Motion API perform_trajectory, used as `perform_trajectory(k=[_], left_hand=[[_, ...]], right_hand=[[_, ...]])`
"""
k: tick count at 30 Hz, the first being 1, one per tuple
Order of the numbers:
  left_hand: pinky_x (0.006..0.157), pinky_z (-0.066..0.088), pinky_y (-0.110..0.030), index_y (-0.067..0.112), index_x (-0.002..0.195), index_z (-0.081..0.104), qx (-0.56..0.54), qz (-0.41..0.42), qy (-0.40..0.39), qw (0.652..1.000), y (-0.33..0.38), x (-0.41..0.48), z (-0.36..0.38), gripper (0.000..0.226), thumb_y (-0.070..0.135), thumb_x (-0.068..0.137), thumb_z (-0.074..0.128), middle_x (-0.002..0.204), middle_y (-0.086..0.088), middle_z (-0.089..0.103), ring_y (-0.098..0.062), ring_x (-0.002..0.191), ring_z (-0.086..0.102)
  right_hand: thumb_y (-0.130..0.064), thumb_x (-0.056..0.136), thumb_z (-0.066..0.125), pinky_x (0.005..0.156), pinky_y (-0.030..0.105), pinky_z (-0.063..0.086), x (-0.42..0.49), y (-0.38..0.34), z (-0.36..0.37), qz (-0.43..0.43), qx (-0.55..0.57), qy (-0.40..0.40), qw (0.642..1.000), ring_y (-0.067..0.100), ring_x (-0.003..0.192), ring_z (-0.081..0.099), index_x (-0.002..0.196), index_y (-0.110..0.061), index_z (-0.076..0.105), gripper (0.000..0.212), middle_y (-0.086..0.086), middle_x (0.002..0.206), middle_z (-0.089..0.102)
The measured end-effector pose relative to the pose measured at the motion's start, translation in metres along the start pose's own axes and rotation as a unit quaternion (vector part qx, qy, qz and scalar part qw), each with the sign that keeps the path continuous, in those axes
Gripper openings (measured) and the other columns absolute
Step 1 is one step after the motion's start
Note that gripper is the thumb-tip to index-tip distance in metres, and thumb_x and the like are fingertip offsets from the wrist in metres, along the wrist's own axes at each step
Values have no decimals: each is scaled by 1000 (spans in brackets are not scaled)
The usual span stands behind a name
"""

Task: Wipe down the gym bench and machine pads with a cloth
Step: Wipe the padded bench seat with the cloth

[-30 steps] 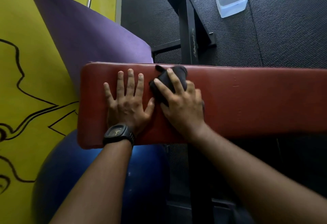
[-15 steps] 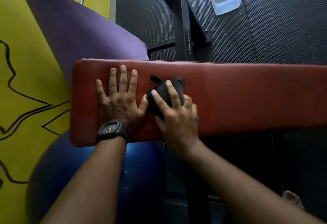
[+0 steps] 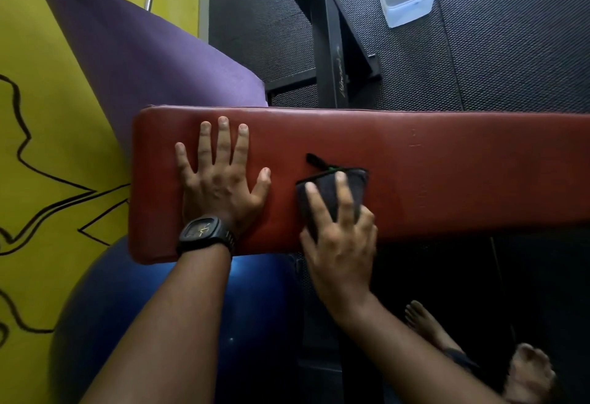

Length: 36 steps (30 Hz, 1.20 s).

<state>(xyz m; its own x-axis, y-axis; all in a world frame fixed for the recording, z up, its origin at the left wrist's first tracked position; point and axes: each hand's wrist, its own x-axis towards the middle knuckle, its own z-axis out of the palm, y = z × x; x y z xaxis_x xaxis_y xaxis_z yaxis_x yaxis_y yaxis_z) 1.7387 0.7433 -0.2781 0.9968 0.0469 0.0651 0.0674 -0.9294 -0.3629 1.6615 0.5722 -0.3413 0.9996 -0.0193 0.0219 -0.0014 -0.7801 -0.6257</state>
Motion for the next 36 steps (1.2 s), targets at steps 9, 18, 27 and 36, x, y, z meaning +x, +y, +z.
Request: perform_trajectory(k=[9, 18, 27, 36], left_hand=[[120, 11, -67, 24, 159, 33, 2, -2, 4, 1000, -1, 0, 1, 78, 62, 90, 37, 166, -10, 27, -35, 154, 20], [119, 11, -68, 23, 159, 33, -4, 4, 4, 1000, -1, 0, 2, 78, 61, 91, 36, 166, -12, 28, -36, 153, 21], [119, 10, -68, 24, 159, 32, -2, -2, -10, 1000, -1, 0, -1, 79, 64, 90, 35, 167, -11, 25, -35, 154, 19], [117, 13, -71, 17, 156, 37, 8, 10, -31, 999, 3, 1, -8, 81, 57, 85, 38, 162, -19, 32, -42, 150, 24]], right_hand=[[-45, 91, 57, 87, 49, 47, 127, 43, 1, 18, -36, -14, 999, 40, 114, 54, 152, -43, 38, 64, 2, 165, 28], [-44, 85, 55, 85, 45, 46, 53, -7, 0, -90, 16, 11, 996, 37, 108, 53, 141, -39, 57, 56, 2, 159, 40], [-48, 95, 53, 97, 50, 45, 148, 70, -4, 106, -25, -17, 994, 42, 123, 49, 153, -39, 37, 61, 6, 166, 24], [-46, 83, 53, 84, 46, 50, 55, 27, -4, -71, 18, -9, 997, 39, 106, 54, 144, -37, 54, 62, 7, 160, 38]])
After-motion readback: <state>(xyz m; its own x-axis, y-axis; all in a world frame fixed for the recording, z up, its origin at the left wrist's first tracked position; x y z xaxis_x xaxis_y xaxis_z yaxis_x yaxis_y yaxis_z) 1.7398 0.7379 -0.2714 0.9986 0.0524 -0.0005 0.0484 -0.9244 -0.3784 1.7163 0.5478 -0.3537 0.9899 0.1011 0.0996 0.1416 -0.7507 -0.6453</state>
